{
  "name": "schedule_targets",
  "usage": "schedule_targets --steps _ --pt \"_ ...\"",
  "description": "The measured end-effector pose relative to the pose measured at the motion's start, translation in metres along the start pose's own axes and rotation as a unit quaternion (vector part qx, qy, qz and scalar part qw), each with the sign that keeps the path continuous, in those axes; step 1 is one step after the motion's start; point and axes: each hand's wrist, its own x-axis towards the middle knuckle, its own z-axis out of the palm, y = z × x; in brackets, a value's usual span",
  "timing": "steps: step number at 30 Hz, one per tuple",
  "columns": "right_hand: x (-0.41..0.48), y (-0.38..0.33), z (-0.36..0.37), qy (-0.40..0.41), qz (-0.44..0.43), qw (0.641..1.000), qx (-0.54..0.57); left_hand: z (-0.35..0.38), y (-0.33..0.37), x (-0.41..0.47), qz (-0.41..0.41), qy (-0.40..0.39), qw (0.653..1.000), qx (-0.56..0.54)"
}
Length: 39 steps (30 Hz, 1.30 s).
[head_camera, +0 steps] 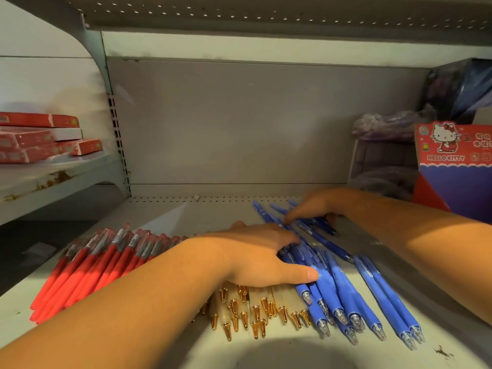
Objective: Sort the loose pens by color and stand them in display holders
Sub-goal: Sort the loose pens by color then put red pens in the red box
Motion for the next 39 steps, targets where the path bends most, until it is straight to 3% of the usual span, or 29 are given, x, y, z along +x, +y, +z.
schedule_targets --steps 5,13,19,23,31,34,39 --pt "-0.008 -0.031 0.008 -0.016 -0.005 0.999 0.037 0.0 -0.003 0.0 0.018 0.014 1.0 -0.008" --pt "-0.011 -0.063 0.018 -0.017 -0.072 0.993 -0.088 -0.001 -0.003 -0.001 0.011 0.012 1.0 0.005" --pt "-0.007 -0.072 0.026 0.051 -0.135 0.977 -0.158 -0.002 -0.002 -0.003 0.014 0.01 1.0 -0.006" --pt "-0.01 -0.064 0.016 0.081 -0.188 0.977 -0.055 -0.004 0.001 -0.004 0.016 0.004 1.0 -0.001" --pt "-0.034 -0.044 -0.046 0.222 -0.191 0.943 0.158 -0.003 0.0 -0.002 0.021 -0.013 1.0 0.017" --pt "-0.056 -0.033 -0.052 0.193 -0.159 0.936 0.249 -0.002 -0.003 0.0 0.02 -0.015 1.0 0.019" --pt "-0.093 0.0 -0.012 0.073 -0.06 0.983 0.158 -0.001 -0.003 0.001 0.024 -0.015 0.999 0.021"
